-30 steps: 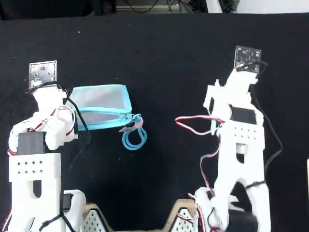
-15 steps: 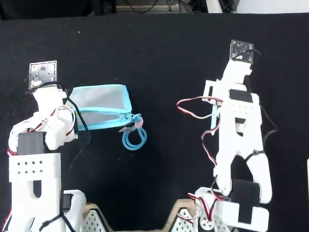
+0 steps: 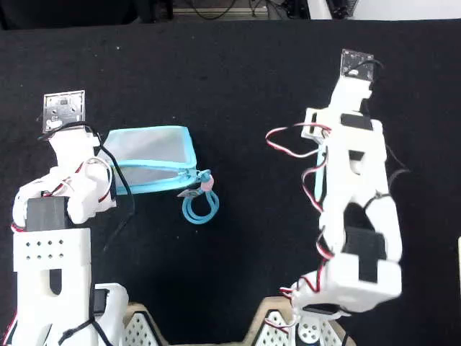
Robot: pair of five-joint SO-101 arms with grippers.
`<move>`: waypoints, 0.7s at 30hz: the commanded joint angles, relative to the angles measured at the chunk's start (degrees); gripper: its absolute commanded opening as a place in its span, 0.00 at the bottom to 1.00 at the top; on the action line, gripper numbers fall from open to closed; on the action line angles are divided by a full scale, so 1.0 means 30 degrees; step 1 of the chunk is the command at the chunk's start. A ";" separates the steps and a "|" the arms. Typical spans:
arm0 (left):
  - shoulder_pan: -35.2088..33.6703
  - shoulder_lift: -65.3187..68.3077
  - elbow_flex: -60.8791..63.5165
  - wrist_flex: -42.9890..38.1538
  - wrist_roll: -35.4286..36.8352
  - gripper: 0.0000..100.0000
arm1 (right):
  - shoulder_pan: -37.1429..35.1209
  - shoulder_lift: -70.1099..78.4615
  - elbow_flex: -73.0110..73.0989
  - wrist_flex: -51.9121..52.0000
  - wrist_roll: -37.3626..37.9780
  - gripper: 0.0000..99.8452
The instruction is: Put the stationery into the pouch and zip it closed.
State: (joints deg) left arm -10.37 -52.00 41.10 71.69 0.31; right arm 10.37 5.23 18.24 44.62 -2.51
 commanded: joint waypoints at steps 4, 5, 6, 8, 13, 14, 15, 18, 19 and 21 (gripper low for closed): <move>-0.0249 0.0088 0.0073 -0.0117 0.0176 0.03 | 0.0381 0.2681 -0.3209 -0.0498 -0.0029 0.31; -0.0249 0.0088 0.0073 -0.0117 0.0176 0.03 | 0.0381 0.3121 -0.3531 -0.0498 0.0000 0.33; -0.0249 0.0088 0.0073 -0.0117 0.0176 0.03 | 0.0381 0.3531 -0.3883 -0.0498 0.0000 0.33; -0.0249 0.0088 0.0073 -0.0117 0.0176 0.03 | 0.0498 0.4352 -0.4615 -0.0352 0.0000 0.32; -0.0249 0.0088 0.0073 -0.0117 0.0176 0.03 | 0.1172 0.6549 -0.6755 -0.0381 0.0000 0.28; -0.0249 0.0088 0.0073 -0.0117 0.0176 0.03 | 0.1319 0.7048 -0.7341 -0.0352 0.0000 0.27; -0.0220 0.0088 0.0073 -0.0117 0.0176 0.03 | 0.1407 0.7516 -0.7810 -0.0352 0.0000 0.26; -0.0220 0.0088 0.0073 -0.0117 0.0176 0.03 | 0.1436 0.8835 -0.8864 -0.0205 0.0000 0.25; -0.0220 0.0088 0.0073 -0.0117 0.0176 0.03 | 0.1407 0.9158 -0.9216 0.0117 0.0000 0.25; -0.0220 0.0088 0.0073 -0.0117 0.0176 0.03 | 0.1377 0.9714 -1.0212 0.0996 0.0000 0.25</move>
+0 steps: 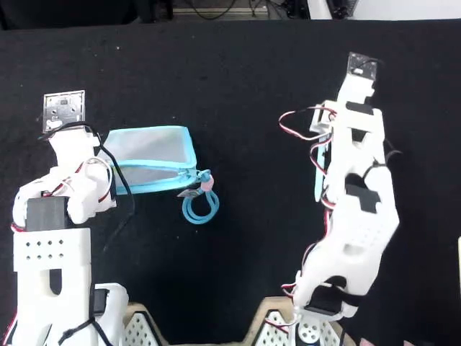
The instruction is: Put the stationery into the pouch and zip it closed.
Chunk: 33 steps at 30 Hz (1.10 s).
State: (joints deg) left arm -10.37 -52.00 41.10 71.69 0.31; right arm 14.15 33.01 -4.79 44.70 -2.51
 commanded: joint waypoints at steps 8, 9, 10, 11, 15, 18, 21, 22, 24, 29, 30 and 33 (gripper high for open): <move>-0.0220 0.0088 0.0073 -0.0117 0.0176 0.03 | 0.0088 0.2652 -0.6081 0.4044 0.0410 0.18; -0.0220 0.0088 0.0073 -0.0117 0.0176 0.03 | 0.0088 0.2916 -0.6520 0.4366 0.0762 0.13; -0.0249 0.0088 0.0073 -0.0117 0.0176 0.03 | 0.0059 0.3150 -0.6930 0.4630 0.0908 0.05; -0.0249 0.0088 0.0073 -0.0117 0.0176 0.03 | 0.0029 0.3385 -0.7311 0.4923 0.0908 0.00; -0.0249 0.0088 0.0073 -0.0117 0.0176 0.03 | 0.0000 0.3502 -0.8601 0.6886 0.0908 0.01; -0.0249 0.0088 0.0073 -0.0117 0.0176 0.03 | -0.0234 0.3004 -0.9392 0.8645 0.0908 0.01; -0.0249 0.0088 0.0073 -0.0117 0.0176 0.03 | -0.0879 0.2359 -0.9714 1.0374 0.1055 0.01; -0.0249 0.0088 0.0073 -0.0117 0.0176 0.03 | -0.1172 0.2183 -0.9685 1.0930 0.1055 0.01; -0.0249 0.0088 0.0073 -0.0117 0.0176 0.03 | -0.1817 0.1832 -0.9626 1.2015 0.1055 0.01; -0.0249 0.0088 0.0073 -0.0117 0.0176 0.03 | -0.3341 0.0982 -0.9597 1.4564 0.1084 0.01; -0.0249 0.0088 0.0073 -0.0117 0.0176 0.03 | -0.3546 0.0806 -0.9597 1.5033 0.1084 0.01; -0.0249 0.0088 0.0044 -0.0088 0.0176 0.03 | -0.3897 0.0366 -0.9597 1.6381 0.1084 0.01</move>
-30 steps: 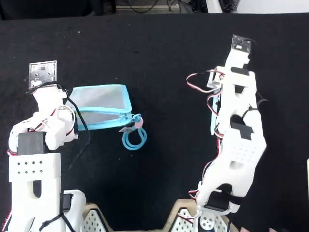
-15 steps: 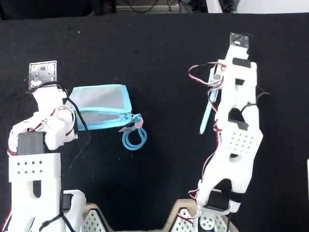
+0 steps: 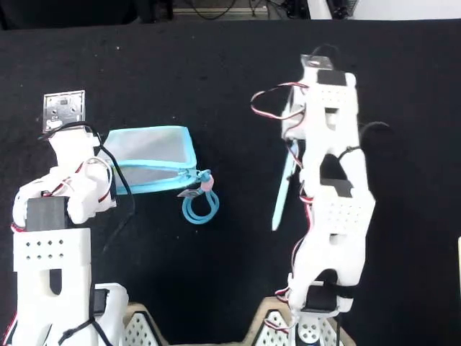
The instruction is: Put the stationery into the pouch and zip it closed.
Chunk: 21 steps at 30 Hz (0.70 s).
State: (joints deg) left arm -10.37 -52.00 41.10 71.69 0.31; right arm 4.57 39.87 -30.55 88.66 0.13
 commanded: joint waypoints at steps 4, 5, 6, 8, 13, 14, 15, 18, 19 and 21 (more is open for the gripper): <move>-0.0249 0.0088 0.0015 -0.0088 0.0176 0.03 | -0.0703 -0.2476 -0.1011 0.2813 0.0850 0.01; -0.0249 0.0088 0.0015 -0.0088 0.0176 0.03 | -0.0674 -0.2681 -0.1011 0.2989 0.1084 0.01; -0.0249 0.0088 0.0015 -0.0088 0.0176 0.03 | -0.0674 -0.2974 -0.1011 0.3194 0.1289 0.01; -0.0249 0.0088 0.0015 -0.0088 0.0176 0.03 | -0.0674 -0.3824 -0.1011 0.3575 0.1436 0.01; -0.0249 0.0088 0.0015 -0.0088 0.0176 0.03 | -0.0703 -0.7751 0.0073 0.4044 0.1436 0.01; -0.0249 0.0088 0.0015 -0.0088 0.0176 0.03 | -0.0879 -0.8571 0.0601 0.4044 0.1436 0.01; -0.0249 0.0088 0.0015 -0.0088 0.0176 0.03 | -0.1055 -0.9480 0.1128 0.4044 0.1495 0.01; -0.0249 0.0088 0.0015 -0.0088 0.0176 0.03 | -0.1875 -1.2264 0.2857 0.4015 0.2051 0.01; -0.0249 0.0088 0.0044 -0.0088 0.0176 0.03 | -0.2198 -1.3231 0.3414 0.3897 0.2051 0.01; -0.0249 0.0088 0.0044 -0.0088 0.0176 0.03 | -0.2901 -1.5165 0.4527 0.3546 0.2051 0.01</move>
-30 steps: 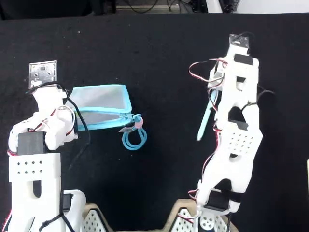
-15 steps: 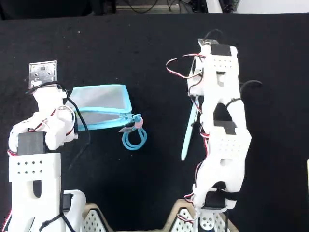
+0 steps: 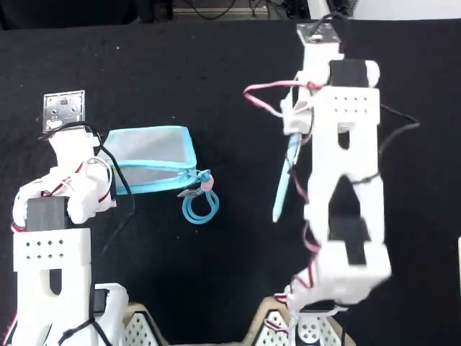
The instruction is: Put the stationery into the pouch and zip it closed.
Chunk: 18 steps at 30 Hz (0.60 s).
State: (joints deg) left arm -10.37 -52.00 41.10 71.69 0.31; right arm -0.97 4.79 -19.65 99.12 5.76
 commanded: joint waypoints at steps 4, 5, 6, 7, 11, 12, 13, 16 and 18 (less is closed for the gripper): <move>-0.0220 0.0088 0.0073 -0.0088 0.0176 0.03 | -0.2227 -0.6930 0.3297 -0.1348 0.0117 0.01; -0.0220 0.0088 0.0073 -0.0088 0.0176 0.03 | -0.2403 -0.7604 0.3941 -0.1788 0.0117 0.01; -0.0220 0.0088 0.0073 -0.0088 0.0176 0.03 | -0.2491 -0.8220 0.4615 -0.2198 0.0117 0.01; -0.0220 0.0088 0.0073 -0.0088 0.0176 0.03 | -0.2520 -0.8777 0.5319 -0.2696 0.0088 0.01; -0.0220 0.0088 0.0073 -0.0088 0.0176 0.03 | -0.2491 -1.0242 0.7751 -0.4278 0.0088 0.01; -0.0220 0.0088 0.0073 -0.0088 0.0176 0.03 | -0.2491 -1.0447 0.8249 -0.4601 0.0088 0.01; -0.0220 0.0088 0.0073 -0.0117 0.0176 0.03 | -0.2491 -1.0623 0.8689 -0.4835 0.0059 0.01; -0.0220 0.0088 0.0073 -0.0117 0.0176 0.03 | -0.2491 -1.1121 0.9597 -0.5509 0.0029 0.01; -0.0220 0.0088 0.0073 -0.0117 0.0176 0.03 | -0.2549 -1.1707 0.9656 -0.5656 0.0029 0.01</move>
State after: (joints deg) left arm -10.37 -52.00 41.10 71.69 0.31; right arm -7.65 -26.33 9.45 84.26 5.85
